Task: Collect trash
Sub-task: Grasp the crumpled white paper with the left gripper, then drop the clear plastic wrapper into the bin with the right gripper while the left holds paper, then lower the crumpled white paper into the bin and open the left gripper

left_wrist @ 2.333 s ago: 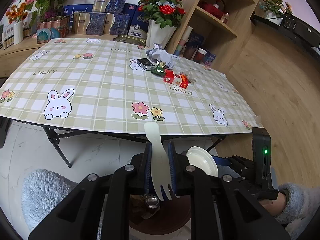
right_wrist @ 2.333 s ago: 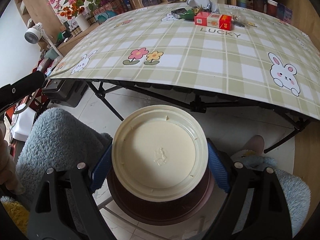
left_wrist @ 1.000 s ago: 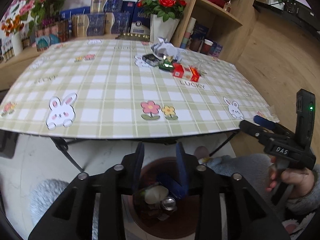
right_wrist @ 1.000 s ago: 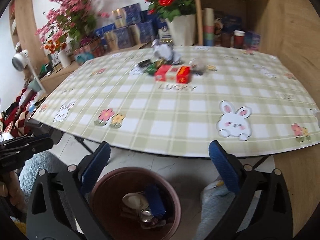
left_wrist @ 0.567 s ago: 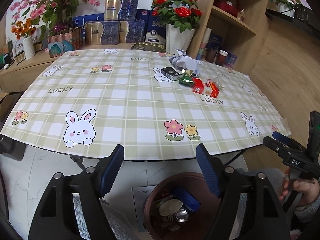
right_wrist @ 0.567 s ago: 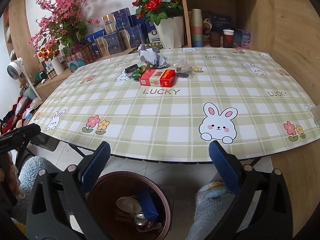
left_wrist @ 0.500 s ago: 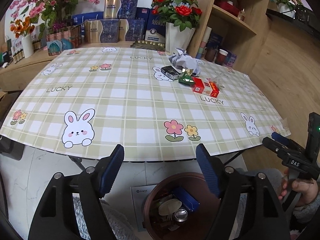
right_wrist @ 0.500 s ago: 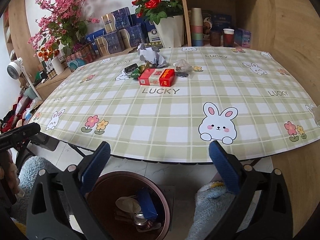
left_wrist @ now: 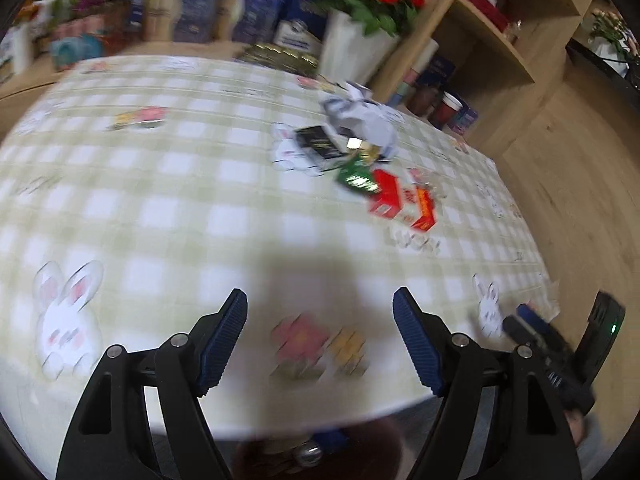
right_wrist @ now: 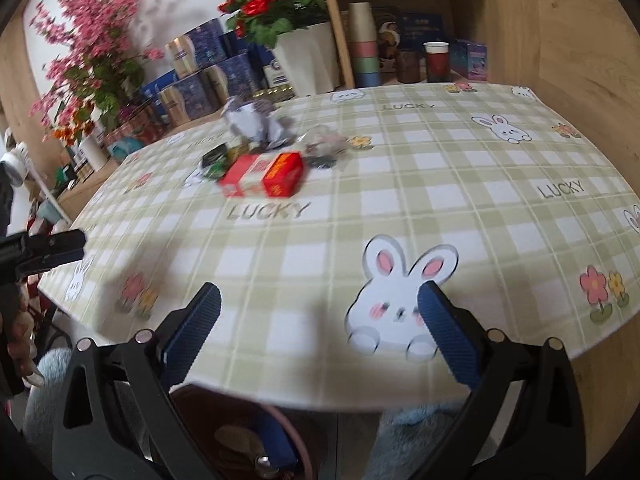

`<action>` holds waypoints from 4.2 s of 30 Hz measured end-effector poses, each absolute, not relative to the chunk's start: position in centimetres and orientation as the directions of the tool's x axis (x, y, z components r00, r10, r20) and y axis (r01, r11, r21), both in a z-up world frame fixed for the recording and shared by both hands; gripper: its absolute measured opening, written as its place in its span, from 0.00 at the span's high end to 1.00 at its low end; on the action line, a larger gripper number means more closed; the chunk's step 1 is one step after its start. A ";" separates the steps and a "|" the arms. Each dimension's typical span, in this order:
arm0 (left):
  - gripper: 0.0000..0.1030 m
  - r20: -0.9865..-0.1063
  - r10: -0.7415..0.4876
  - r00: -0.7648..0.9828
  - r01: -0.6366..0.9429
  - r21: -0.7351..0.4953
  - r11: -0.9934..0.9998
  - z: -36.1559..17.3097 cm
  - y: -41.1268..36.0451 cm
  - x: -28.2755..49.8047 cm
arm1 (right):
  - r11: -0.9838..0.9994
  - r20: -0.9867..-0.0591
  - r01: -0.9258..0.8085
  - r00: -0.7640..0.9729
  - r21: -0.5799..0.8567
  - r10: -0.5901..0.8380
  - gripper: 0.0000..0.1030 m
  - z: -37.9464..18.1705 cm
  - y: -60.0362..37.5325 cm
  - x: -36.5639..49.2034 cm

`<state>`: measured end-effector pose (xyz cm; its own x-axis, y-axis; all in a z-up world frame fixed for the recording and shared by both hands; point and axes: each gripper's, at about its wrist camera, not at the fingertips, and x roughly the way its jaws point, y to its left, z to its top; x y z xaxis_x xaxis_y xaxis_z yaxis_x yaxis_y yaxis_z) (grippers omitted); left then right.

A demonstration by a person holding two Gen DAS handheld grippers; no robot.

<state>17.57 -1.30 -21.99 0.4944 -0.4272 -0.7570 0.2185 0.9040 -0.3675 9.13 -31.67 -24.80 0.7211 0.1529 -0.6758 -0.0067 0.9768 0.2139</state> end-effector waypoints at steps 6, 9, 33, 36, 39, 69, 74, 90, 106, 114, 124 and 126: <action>0.29 -0.756 -0.414 0.507 0.274 -0.314 0.909 -20.3 -7.7 27.0 | 0.975 -0.665 -0.005 0.730 0.222 0.155 0.06 -25.1 -33.0 11.9; 0.21 -0.750 -0.337 0.569 0.259 -0.226 0.939 -19.7 -10.5 31.4 | 0.970 -0.662 0.015 0.734 0.241 0.153 0.06 -25.3 -33.6 13.3; 0.61 -0.703 -0.389 0.595 0.396 -0.164 0.903 -15.9 -13.6 36.2 | 0.953 -0.664 -0.003 0.716 0.304 0.215 0.06 -25.4 -34.1 16.0; 0.61 -0.636 -0.450 0.627 0.421 -0.209 0.883 -13.1 -11.2 33.4 | 0.952 -0.663 -0.009 0.716 0.305 0.220 0.06 -24.5 -34.0 17.4; 0.61 -0.579 -0.471 0.666 0.402 -0.254 0.880 -11.9 -7.5 30.4 | 0.945 -0.642 -0.019 0.730 0.326 0.236 0.06 -23.3 -33.8 18.7; 0.60 -0.605 -0.391 0.694 0.212 -0.348 0.913 -16.8 4.2 15.5 | 0.790 -0.512 0.062 0.792 0.610 0.333 0.88 -23.2 -34.5 20.8; 0.60 -0.600 -0.422 0.679 0.233 -0.370 0.900 -16.5 3.5 13.3 | 0.800 -0.483 0.025 0.808 0.600 0.337 0.89 -20.9 -34.2 15.3; 0.59 -0.603 -0.428 0.674 0.271 -0.337 0.902 -15.5 4.6 4.2 | 0.901 -0.566 -0.106 0.746 0.420 0.351 0.89 -20.6 -29.3 3.0; 0.59 -0.630 -0.446 0.636 0.266 -0.363 0.893 -16.8 4.7 1.0 | 0.893 -0.712 -0.347 0.547 0.285 0.440 0.89 -25.9 -20.8 -0.3; 0.58 -0.644 -0.452 0.617 0.277 -0.360 0.891 -17.3 3.8 0.5 | 0.898 -0.761 -0.366 0.502 0.243 0.411 0.89 -27.5 -19.8 -0.6; 0.58 -0.647 -0.472 0.599 0.269 -0.392 0.879 -17.9 3.9 0.6 | 0.900 -0.763 -0.375 0.509 0.220 0.398 0.74 -27.3 -19.5 -0.5; 0.58 -0.650 -0.470 0.597 0.270 -0.389 0.881 -17.9 3.8 0.6 | 0.905 -0.750 -0.360 0.528 0.227 0.398 0.68 -27.0 -19.9 -0.6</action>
<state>0.55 3.78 -17.92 0.5970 -0.4702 -0.6500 0.2701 0.8807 -0.3890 -0.60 -19.94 -26.98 0.5280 0.3983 -0.7501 -0.3598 0.9049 0.2273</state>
